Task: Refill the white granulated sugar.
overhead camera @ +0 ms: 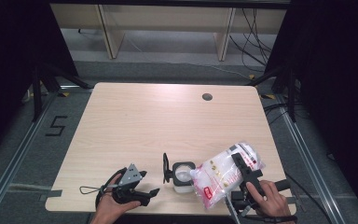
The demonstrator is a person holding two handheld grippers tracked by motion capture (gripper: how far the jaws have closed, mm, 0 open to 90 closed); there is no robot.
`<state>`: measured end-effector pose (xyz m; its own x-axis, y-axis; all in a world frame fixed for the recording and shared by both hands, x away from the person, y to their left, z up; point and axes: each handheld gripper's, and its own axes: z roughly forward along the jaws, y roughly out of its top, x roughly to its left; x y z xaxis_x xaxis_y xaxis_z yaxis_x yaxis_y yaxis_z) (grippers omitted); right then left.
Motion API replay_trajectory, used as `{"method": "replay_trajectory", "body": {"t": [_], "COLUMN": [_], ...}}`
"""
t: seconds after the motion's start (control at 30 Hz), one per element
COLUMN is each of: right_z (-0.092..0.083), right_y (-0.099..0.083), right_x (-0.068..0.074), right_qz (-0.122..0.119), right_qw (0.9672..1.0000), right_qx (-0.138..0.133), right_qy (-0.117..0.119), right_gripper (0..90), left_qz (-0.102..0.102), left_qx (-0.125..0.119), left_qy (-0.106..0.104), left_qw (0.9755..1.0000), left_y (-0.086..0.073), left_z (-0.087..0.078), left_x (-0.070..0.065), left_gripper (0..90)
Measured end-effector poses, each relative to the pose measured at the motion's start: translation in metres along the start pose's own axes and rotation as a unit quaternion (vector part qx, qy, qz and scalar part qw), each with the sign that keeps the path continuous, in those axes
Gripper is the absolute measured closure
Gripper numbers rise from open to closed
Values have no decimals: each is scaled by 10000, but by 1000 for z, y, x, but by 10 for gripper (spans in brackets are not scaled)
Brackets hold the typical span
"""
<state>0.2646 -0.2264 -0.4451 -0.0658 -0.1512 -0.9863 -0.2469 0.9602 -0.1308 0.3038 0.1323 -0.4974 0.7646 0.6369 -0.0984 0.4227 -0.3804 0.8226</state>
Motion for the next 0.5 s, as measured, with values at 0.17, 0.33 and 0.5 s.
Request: {"method": "replay_trajectory", "body": {"t": [0.17,0.33,0.5], "right_z": [-2,2,1], "right_y": [1,1,0], "right_x": [-4,-2,1], "right_qz": [-285,-235,-32], "right_qw": [9996,9995,9999], "right_qx": [59,-153,-73], "right_qy": [-9,-126,-105], "right_gripper": [434,434,434], "left_qz": [56,44,10], "left_qx": [-19,2,1], "left_qy": [-28,-15,-15], "left_qw": [10000,10000,10000], "left_y": [0,0,0], "left_z": [0,0,0], "left_x": [1,1,0], "left_gripper": [215,214,215]}}
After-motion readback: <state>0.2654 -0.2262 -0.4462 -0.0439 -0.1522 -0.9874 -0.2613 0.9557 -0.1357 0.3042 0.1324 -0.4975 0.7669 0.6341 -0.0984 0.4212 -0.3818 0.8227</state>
